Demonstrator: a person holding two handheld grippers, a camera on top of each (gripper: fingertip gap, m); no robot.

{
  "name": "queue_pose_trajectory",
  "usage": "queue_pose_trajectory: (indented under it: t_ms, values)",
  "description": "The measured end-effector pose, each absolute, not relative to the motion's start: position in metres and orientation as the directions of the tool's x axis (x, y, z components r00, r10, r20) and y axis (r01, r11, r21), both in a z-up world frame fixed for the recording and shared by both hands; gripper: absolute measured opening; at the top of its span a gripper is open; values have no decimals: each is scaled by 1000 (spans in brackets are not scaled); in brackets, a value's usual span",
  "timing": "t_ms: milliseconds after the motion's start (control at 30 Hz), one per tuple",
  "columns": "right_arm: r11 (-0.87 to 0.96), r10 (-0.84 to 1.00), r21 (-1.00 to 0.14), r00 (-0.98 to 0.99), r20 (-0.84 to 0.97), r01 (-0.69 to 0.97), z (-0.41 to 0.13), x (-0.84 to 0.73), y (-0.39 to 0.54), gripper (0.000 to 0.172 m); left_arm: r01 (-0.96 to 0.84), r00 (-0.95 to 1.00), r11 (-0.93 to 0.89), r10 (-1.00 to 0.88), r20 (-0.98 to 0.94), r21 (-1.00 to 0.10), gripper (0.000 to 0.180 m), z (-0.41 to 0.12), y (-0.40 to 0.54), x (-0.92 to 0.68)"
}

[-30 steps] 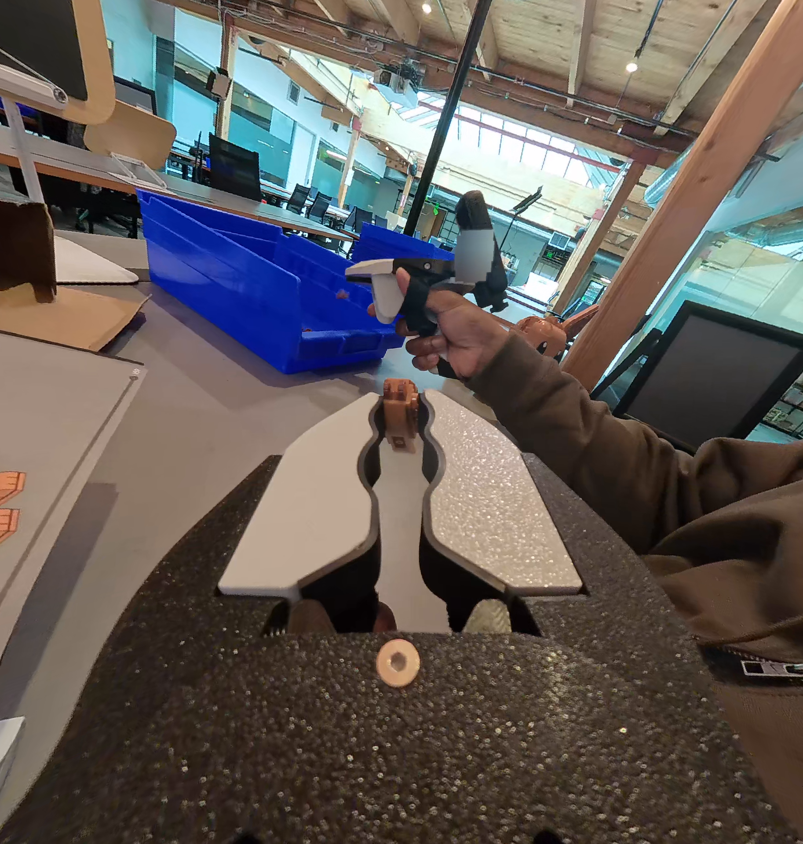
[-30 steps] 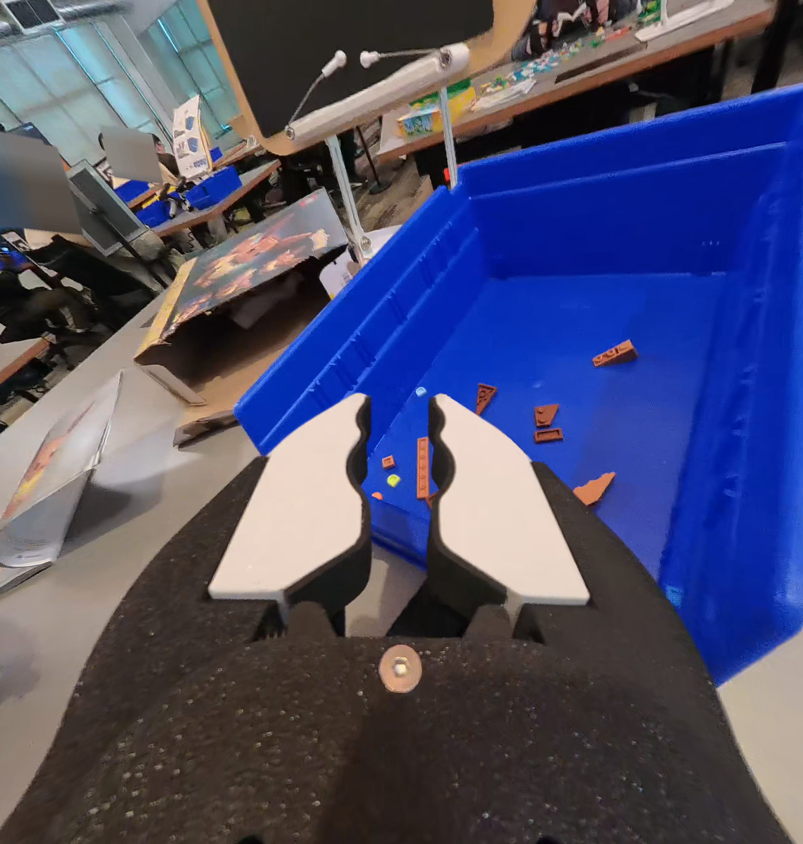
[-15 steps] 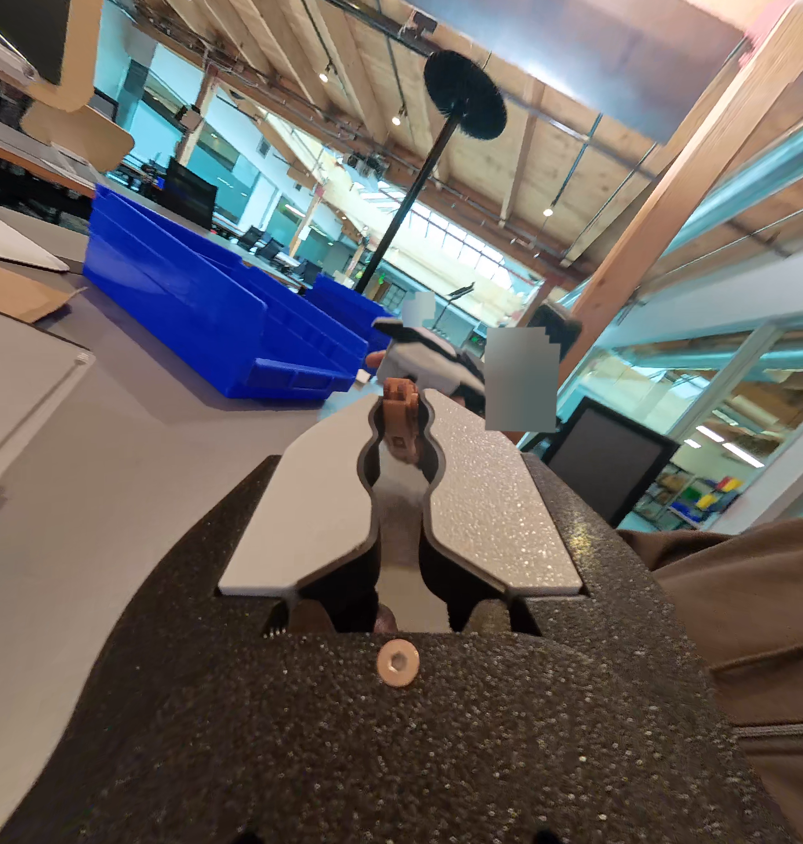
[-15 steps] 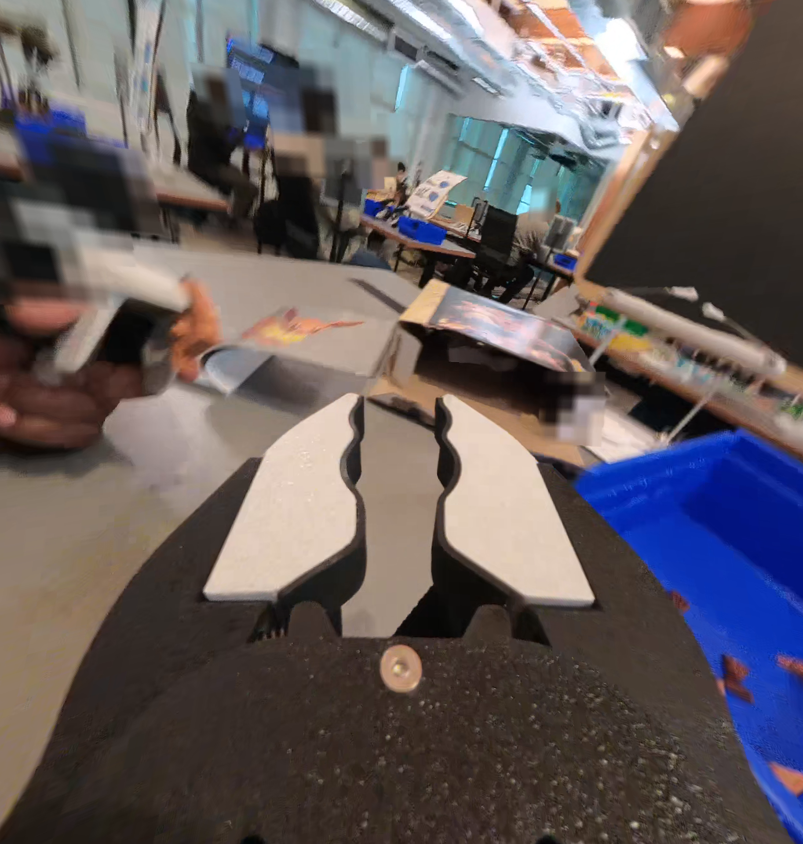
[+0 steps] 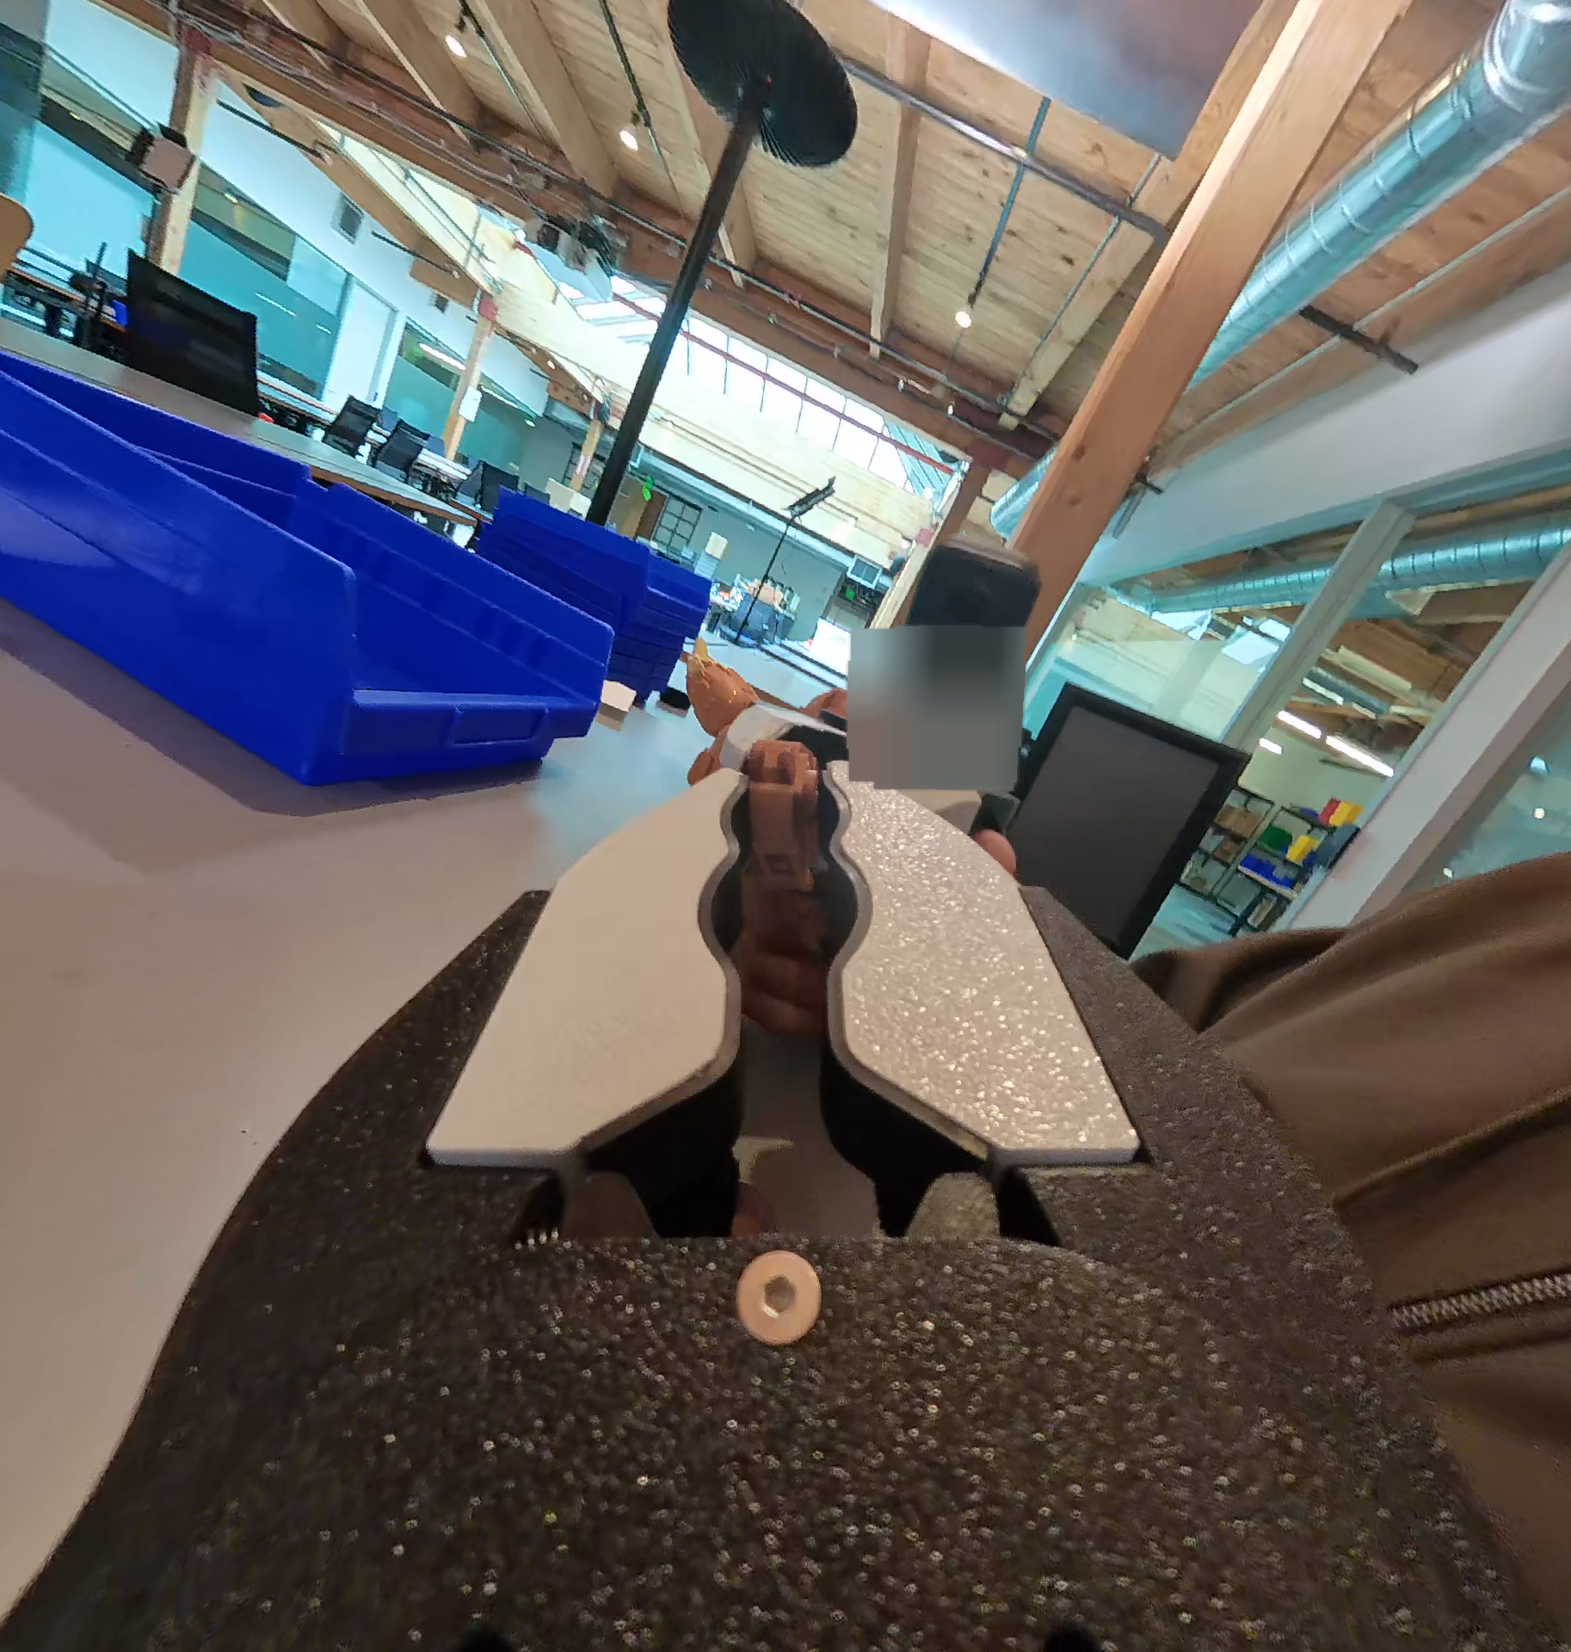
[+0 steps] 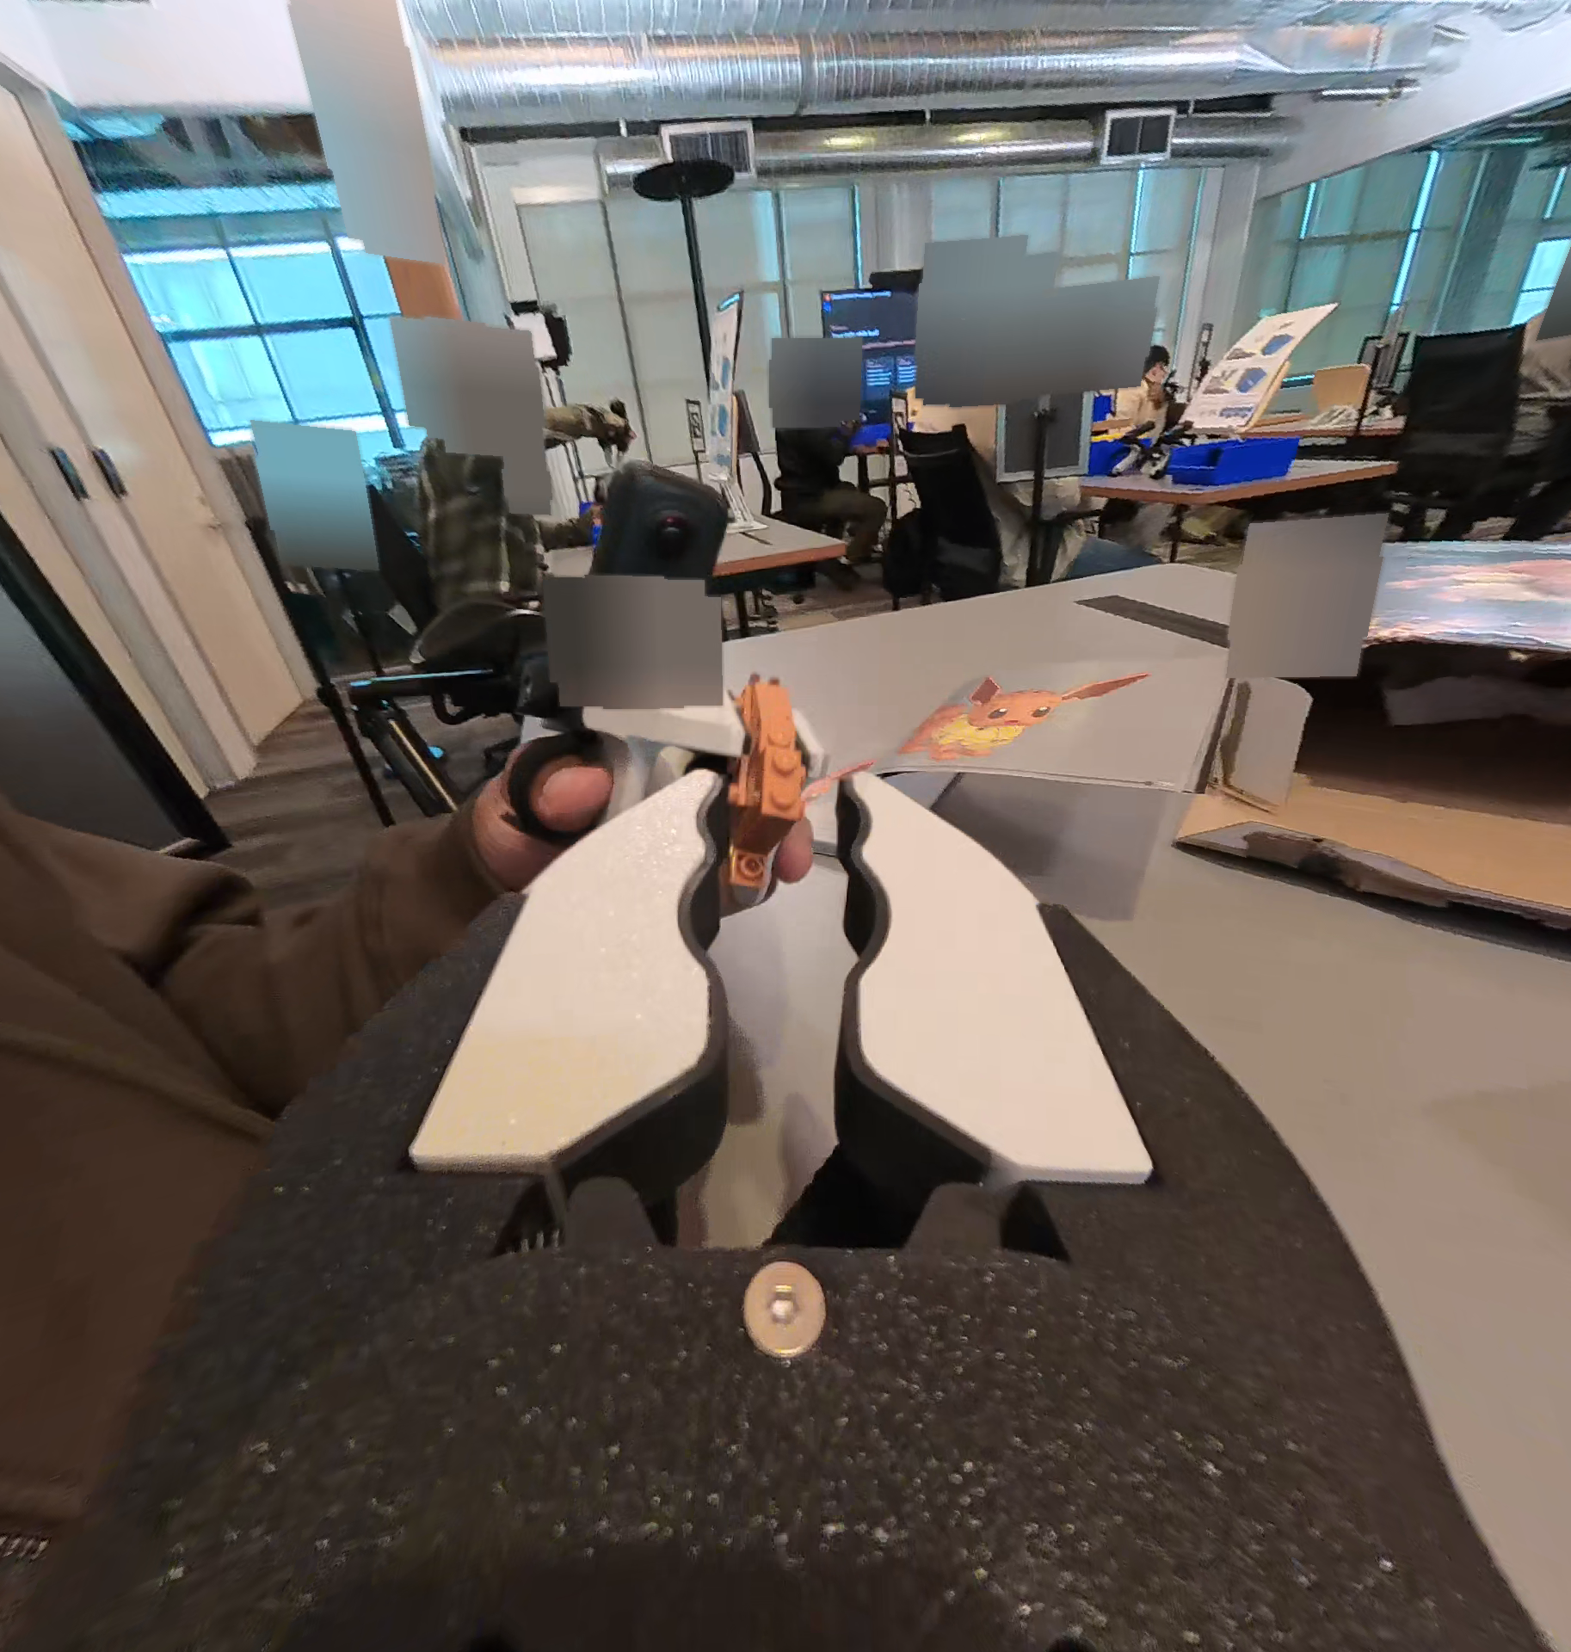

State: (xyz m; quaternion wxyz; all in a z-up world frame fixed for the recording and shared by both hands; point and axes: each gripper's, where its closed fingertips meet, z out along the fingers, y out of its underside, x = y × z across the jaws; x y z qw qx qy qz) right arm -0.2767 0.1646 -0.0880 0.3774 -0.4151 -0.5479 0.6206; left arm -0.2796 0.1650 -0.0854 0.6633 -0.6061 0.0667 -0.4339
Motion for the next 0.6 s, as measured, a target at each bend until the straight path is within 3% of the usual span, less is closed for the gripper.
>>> queue_pose_trajectory:
  t_ms: [133, 600]
  values:
    - [-95, 920, -995, -381, -90, 5, -92, -275, 162, 11, 438, 635, -119, -661, 401, -891, 14, -90, 165, -271]
    - [-198, 906, -979, -392, -162, -53, -80, -271, 167, 10, 505, 601, -106, -670, 437, -857, 26, -83, 169, -266]
